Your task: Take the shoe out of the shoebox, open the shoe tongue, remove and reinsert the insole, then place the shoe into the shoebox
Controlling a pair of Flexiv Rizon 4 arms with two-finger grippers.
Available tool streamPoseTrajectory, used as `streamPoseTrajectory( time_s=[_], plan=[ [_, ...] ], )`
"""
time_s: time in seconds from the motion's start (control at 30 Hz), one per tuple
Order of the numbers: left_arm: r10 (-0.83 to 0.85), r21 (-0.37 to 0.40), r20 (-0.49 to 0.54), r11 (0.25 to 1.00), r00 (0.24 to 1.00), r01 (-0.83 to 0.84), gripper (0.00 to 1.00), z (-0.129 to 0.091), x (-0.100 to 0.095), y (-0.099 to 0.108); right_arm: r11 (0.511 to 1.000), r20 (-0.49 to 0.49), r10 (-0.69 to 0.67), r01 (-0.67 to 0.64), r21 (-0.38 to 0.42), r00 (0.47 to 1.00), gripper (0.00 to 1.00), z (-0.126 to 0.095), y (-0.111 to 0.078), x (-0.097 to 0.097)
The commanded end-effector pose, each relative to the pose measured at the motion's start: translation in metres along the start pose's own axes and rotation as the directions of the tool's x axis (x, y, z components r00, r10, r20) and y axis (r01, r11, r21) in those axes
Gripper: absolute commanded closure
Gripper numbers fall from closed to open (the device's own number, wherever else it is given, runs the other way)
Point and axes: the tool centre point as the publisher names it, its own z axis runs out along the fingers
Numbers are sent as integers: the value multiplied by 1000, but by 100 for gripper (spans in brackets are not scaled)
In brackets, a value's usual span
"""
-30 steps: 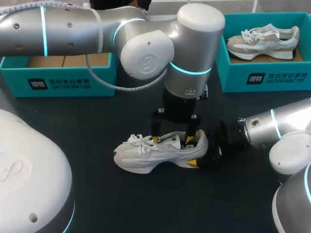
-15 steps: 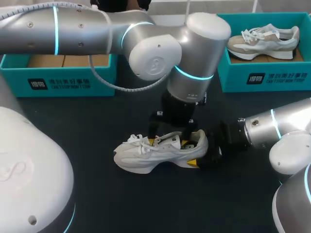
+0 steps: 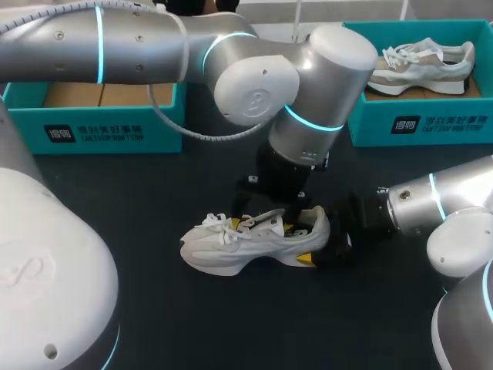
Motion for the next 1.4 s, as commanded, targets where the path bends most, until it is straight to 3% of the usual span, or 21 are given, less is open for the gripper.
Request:
streamPoseTrajectory(
  time_s=[0.03,0.07,0.1,0.17,0.4,0.6,0.87,1.1,1.4],
  plan=[
    [-31,32,-20,999,999,32,31,-9,-7,12,1000,4,0,0,4,1000,100,7,-4,0],
    [-32,33,-34,999,999,34,54,-11,-8,13,1000,4,0,0,4,1000,100,7,-4,0],
    [-36,37,-35,999,999,38,62,-12,-9,13,1000,4,0,0,4,1000,100,7,-4,0],
    [-36,35,-51,999,998,38,98,-14,-12,15,1000,4,0,0,4,1000,100,7,-4,0],
    [-34,13,-104,999,994,36,100,-20,-21,17,1000,4,0,0,4,1000,100,7,-4,0],
    [-22,-31,-222,999,975,16,100,-36,-38,20,1000,4,0,0,4,1000,100,7,-4,0],
    [-5,-4,-287,1000,958,5,100,-50,-60,25,1000,4,0,0,4,1000,100,7,-4,0],
    [9,22,-230,1000,973,-4,100,-21,-73,25,1000,4,0,0,4,1000,100,7,-4,0],
    [-96,-21,-153,995,984,94,100,28,-94,16,1000,4,0,0,4,1000,100,7,-4,0]
  ],
)
